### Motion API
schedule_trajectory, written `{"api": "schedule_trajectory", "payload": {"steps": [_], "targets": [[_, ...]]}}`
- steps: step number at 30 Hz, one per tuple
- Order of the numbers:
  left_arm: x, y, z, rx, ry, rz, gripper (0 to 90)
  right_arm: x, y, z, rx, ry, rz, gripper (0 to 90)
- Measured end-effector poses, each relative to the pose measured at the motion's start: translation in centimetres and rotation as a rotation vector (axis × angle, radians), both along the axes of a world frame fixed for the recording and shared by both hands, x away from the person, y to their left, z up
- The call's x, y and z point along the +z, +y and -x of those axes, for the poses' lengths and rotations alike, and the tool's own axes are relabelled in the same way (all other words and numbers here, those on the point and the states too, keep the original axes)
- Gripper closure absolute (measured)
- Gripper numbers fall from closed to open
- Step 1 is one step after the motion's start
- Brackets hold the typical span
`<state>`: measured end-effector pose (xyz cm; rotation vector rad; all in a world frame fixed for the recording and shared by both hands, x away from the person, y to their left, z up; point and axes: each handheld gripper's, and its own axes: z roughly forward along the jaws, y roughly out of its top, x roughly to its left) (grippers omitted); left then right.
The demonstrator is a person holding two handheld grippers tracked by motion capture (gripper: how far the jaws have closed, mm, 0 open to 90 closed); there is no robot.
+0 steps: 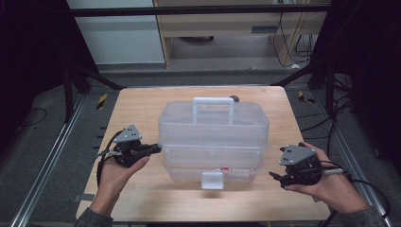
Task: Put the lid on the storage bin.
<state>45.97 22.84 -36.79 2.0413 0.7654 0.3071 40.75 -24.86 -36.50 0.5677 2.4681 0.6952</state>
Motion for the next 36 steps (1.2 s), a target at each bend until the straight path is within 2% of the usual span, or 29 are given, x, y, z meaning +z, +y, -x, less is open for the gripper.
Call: {"api": "schedule_trajectory", "payload": {"steps": [20, 36], "targets": [[-1.4, 0.1, 0.3, -0.007, 0.018, -0.016, 89.8, -1.5, -0.7, 0.0, -0.035, 0.018, -0.004, 18.5], [-1.8, 0.0, 0.6, -0.017, 0.021, -0.060, 89.9, -2.1, -0.8, -0.2, -0.041, 0.027, -0.009, 18.4]]}}
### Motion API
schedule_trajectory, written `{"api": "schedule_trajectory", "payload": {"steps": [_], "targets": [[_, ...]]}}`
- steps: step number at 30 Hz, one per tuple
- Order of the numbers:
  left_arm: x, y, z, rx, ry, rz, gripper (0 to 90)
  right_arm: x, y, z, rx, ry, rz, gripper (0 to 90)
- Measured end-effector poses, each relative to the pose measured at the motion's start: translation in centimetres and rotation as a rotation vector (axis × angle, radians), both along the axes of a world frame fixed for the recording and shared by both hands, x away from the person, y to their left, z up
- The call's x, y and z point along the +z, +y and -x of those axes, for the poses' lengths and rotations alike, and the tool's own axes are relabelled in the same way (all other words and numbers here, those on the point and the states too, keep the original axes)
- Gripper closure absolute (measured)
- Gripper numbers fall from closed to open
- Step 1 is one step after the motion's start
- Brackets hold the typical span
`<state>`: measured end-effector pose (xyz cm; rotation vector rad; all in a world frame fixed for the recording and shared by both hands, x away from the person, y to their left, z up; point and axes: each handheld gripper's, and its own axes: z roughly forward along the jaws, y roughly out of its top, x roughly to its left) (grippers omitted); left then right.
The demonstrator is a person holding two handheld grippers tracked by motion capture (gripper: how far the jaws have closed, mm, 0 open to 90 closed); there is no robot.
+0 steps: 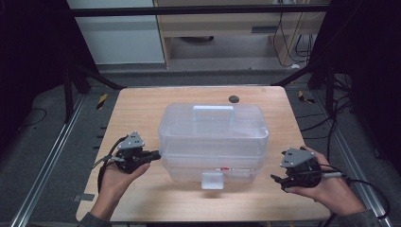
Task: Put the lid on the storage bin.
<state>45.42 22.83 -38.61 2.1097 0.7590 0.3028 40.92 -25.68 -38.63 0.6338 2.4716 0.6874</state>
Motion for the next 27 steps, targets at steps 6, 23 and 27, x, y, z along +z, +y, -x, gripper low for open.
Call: {"api": "schedule_trajectory", "payload": {"steps": [6, 23, 27], "targets": [[-0.1, 0.8, -0.1, 0.013, -0.012, -0.064, 89.8, -0.2, -0.1, -0.4, -0.028, -0.010, 0.005, 18.1], [-1.9, 5.2, -4.3, 0.145, 0.072, -0.172, 89.8, -2.7, -2.1, -5.2, -0.244, 0.013, 0.000, 21.2], [-3.0, 5.6, -5.7, 0.167, 0.095, -0.193, 89.8, -3.8, -2.5, -7.2, -0.274, 0.039, 0.002, 21.8]]}}
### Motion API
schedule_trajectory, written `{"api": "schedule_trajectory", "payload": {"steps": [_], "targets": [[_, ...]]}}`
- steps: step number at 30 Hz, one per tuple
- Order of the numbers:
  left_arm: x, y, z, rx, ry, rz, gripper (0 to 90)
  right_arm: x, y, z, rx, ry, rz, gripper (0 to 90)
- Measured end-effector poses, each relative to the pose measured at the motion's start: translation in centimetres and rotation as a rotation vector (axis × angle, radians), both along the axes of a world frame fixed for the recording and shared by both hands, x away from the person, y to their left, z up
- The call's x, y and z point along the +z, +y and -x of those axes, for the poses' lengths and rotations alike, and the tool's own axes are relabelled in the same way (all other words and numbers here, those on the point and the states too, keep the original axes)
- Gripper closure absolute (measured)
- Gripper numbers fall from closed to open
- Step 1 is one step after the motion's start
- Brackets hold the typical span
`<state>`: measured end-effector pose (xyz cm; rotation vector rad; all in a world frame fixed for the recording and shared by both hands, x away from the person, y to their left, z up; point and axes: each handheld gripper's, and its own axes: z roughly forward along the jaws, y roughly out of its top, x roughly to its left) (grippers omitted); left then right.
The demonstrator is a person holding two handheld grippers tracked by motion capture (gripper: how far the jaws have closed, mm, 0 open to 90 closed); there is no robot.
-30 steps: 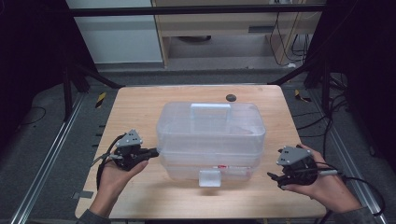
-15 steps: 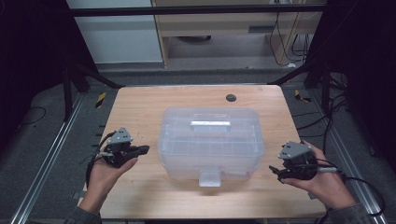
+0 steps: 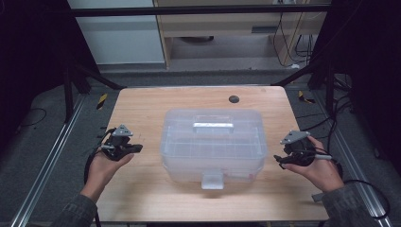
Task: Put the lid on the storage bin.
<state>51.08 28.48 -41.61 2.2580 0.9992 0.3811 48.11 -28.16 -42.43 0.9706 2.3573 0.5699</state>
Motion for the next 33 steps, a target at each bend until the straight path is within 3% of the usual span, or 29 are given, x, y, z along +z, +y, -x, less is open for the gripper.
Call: {"api": "schedule_trajectory", "payload": {"steps": [4, 9, 16, 20, 24, 28, 30, 33], "targets": [[-0.8, 0.3, -1.1, 0.047, -0.014, -0.002, 89.8, -1.3, -0.7, -2.2, -0.037, 0.030, -0.017, 21.9], [-2.1, 0.6, -2.8, 0.081, 0.005, 0.001, 89.8, -2.6, -1.2, -5.0, -0.083, 0.053, -0.044, 21.9], [-3.4, 0.5, -4.6, 0.123, -0.017, 0.029, 89.8, -4.2, -1.5, -7.2, -0.140, 0.062, -0.057, 20.4], [-4.0, 0.4, -5.3, 0.144, -0.038, 0.034, 89.7, -4.9, -1.8, -8.0, -0.182, 0.041, -0.100, 20.2], [-4.6, 0.5, -5.8, 0.166, -0.068, 0.050, 87.9, -5.6, -2.3, -8.8, -0.221, 0.027, -0.174, 18.6], [-5.3, 0.3, -6.2, 0.208, -0.118, 0.056, 60.3, -6.2, -2.5, -9.3, -0.254, 0.020, -0.222, 15.5], [-5.6, 0.1, -6.4, 0.236, -0.131, 0.029, 45.1, -6.5, -2.5, -9.4, -0.268, 0.019, -0.229, 14.1], [-6.2, 0.0, -6.5, 0.240, -0.137, 0.040, 34.6, -6.9, -2.8, -9.5, -0.286, 0.023, -0.257, 13.5]]}}
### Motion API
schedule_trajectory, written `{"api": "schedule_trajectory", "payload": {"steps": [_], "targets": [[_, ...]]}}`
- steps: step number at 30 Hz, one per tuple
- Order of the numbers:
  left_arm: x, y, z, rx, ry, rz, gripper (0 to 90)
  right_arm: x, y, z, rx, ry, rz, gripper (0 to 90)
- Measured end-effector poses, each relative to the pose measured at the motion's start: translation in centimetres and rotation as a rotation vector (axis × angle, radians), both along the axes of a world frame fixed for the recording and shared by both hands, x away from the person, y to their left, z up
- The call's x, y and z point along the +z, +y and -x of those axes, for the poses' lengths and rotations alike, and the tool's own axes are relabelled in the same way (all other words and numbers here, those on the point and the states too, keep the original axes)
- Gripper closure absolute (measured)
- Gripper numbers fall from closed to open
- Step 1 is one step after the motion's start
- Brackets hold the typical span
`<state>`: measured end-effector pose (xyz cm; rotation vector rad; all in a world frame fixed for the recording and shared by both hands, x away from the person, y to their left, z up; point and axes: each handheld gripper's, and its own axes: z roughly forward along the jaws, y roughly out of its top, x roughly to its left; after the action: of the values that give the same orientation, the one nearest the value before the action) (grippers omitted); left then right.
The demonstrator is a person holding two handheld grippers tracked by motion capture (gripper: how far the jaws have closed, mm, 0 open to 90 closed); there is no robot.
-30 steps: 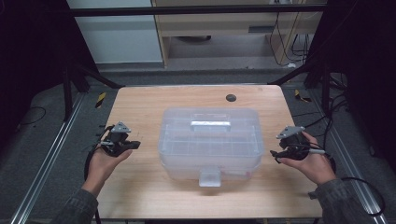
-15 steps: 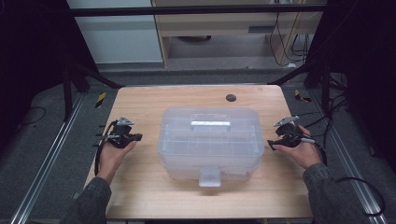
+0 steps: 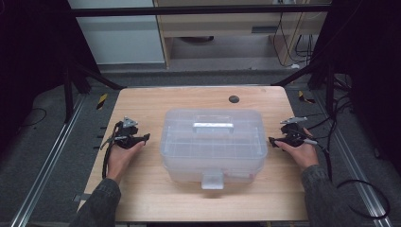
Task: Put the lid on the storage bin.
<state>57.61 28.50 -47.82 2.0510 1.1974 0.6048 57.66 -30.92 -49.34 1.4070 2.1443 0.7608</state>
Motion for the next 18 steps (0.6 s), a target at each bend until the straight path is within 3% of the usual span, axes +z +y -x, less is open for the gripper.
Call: {"api": "schedule_trajectory", "payload": {"steps": [4, 8, 11, 15, 18], "targets": [[-0.9, -0.1, -0.2, 0.010, 0.012, 0.049, 25.8, -0.9, -0.3, 0.0, -0.027, -0.005, -0.034, 12.2], [-1.7, -0.4, -0.3, 0.027, 0.033, 0.054, 19.1, -1.3, -0.3, 0.2, -0.060, -0.022, -0.090, 10.4], [-2.7, -0.6, -0.4, 0.028, 0.045, 0.064, 14.8, -1.7, -0.1, 0.6, -0.077, -0.059, -0.100, 8.2], [-2.8, -1.1, -0.4, 0.024, 0.036, 0.016, 10.6, -1.8, 0.2, 0.8, -0.113, -0.063, -0.099, 6.0], [-2.8, -1.2, -0.4, 0.053, 0.047, 0.010, 6.1, -1.9, 0.9, 1.0, -0.154, -0.051, -0.093, 0.7]]}}
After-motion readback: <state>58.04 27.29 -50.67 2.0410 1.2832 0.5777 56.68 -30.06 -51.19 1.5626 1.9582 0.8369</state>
